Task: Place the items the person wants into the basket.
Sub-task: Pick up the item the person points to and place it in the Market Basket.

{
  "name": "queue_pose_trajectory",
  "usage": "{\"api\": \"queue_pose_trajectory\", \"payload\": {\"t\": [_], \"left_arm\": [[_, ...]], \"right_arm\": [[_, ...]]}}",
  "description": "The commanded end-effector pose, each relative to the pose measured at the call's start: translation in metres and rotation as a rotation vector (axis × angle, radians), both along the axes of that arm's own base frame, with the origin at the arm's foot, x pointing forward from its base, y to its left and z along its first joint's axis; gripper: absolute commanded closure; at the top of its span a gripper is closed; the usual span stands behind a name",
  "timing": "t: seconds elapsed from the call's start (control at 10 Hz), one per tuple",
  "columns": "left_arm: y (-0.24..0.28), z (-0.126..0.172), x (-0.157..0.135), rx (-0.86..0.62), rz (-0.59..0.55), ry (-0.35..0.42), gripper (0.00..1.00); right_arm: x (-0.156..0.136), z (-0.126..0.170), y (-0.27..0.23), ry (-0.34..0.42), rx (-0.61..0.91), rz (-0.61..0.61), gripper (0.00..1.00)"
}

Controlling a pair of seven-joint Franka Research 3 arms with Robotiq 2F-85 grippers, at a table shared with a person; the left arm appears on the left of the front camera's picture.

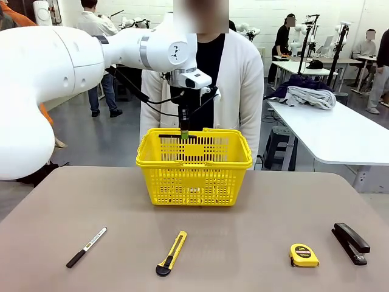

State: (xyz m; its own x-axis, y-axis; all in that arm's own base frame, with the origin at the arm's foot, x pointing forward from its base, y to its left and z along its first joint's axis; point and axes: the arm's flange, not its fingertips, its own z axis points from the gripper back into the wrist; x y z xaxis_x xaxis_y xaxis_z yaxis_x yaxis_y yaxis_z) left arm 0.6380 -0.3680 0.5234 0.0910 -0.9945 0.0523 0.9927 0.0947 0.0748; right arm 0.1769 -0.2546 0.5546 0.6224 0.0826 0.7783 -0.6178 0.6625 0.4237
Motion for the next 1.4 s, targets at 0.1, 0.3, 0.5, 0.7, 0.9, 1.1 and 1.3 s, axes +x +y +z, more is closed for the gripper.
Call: {"api": "queue_pose_trajectory", "payload": {"t": [0.1, 0.3, 0.5, 0.7, 0.9, 1.1, 1.3], "left_arm": [[0.006, 0.012, 0.010, -0.046, -0.039, 0.024, 0.89], [0.001, -0.003, 0.002, -0.005, -0.003, 0.005, 0.89], [0.001, -0.003, 0.002, -0.005, -0.003, 0.005, 0.89], [0.001, -0.003, 0.002, -0.005, -0.003, 0.005, 0.89], [0.010, -0.020, 0.010, -0.063, -0.013, 0.030, 0.89], [0.013, -0.046, 0.020, -0.096, 0.015, 0.038, 0.89], [0.007, -0.065, 0.025, -0.097, 0.006, -0.001, 0.89]], "right_arm": [[0.001, 0.001, 0.000, -0.018, 0.013, 0.007, 0.00], [0.001, 0.001, 0.000, -0.018, 0.013, 0.007, 0.00], [0.001, 0.001, 0.000, -0.018, 0.013, 0.007, 0.00], [0.001, 0.001, 0.000, -0.018, 0.013, 0.007, 0.00], [0.001, 0.001, 0.000, -0.018, 0.013, 0.007, 0.00], [0.001, 0.001, 0.000, -0.018, 0.013, 0.007, 0.00], [0.001, 0.001, 0.000, -0.018, 0.013, 0.007, 0.00]]}}
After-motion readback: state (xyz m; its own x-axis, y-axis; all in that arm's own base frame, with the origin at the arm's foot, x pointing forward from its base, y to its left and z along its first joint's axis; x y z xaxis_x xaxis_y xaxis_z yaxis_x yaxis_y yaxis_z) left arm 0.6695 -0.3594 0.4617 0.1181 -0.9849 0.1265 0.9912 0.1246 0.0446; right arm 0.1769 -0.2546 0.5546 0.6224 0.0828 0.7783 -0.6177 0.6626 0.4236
